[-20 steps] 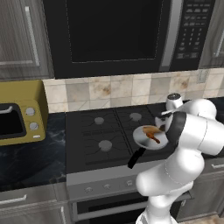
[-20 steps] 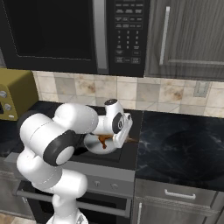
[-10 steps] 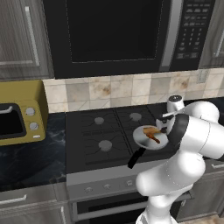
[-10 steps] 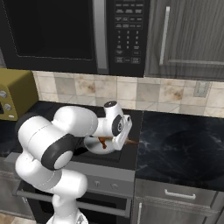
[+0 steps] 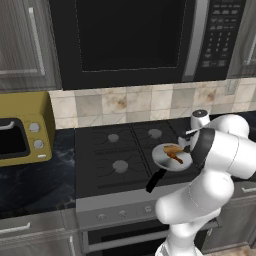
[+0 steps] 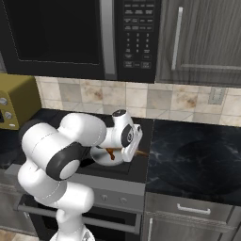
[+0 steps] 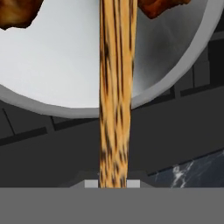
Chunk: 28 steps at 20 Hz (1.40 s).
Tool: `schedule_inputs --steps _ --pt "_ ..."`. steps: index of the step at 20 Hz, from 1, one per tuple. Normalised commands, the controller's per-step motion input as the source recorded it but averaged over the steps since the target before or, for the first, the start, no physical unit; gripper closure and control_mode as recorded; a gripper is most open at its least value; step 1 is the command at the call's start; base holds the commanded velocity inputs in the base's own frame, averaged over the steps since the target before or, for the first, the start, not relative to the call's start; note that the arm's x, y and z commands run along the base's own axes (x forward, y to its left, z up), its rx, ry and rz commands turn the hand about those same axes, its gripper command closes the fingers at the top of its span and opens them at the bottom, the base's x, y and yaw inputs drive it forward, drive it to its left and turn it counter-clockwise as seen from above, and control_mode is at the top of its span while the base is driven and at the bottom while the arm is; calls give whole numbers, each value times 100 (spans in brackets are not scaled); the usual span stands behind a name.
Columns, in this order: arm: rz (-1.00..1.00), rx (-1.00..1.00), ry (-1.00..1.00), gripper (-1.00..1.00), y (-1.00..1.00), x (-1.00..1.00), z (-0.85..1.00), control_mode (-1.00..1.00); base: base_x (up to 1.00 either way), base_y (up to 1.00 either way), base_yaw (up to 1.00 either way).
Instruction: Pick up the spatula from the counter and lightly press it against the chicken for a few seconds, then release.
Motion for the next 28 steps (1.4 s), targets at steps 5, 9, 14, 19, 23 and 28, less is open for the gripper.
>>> schedule_inputs --steps 5,9,14,19,23,28 --pt "0 -1 0 100 0 0 -12 -100 0 0 0" --pt "0 -1 0 100 0 0 -16 -100 0 0 0" --pt "0 -1 0 100 0 0 -16 -100 0 0 0" --pt "0 -1 0 100 0 -2 -17 -100 0 0 0" --pt "0 0 0 100 0 -5 -14 -100 0 0 0" --pt "0 0 0 100 0 -5 -12 -100 0 0 0"
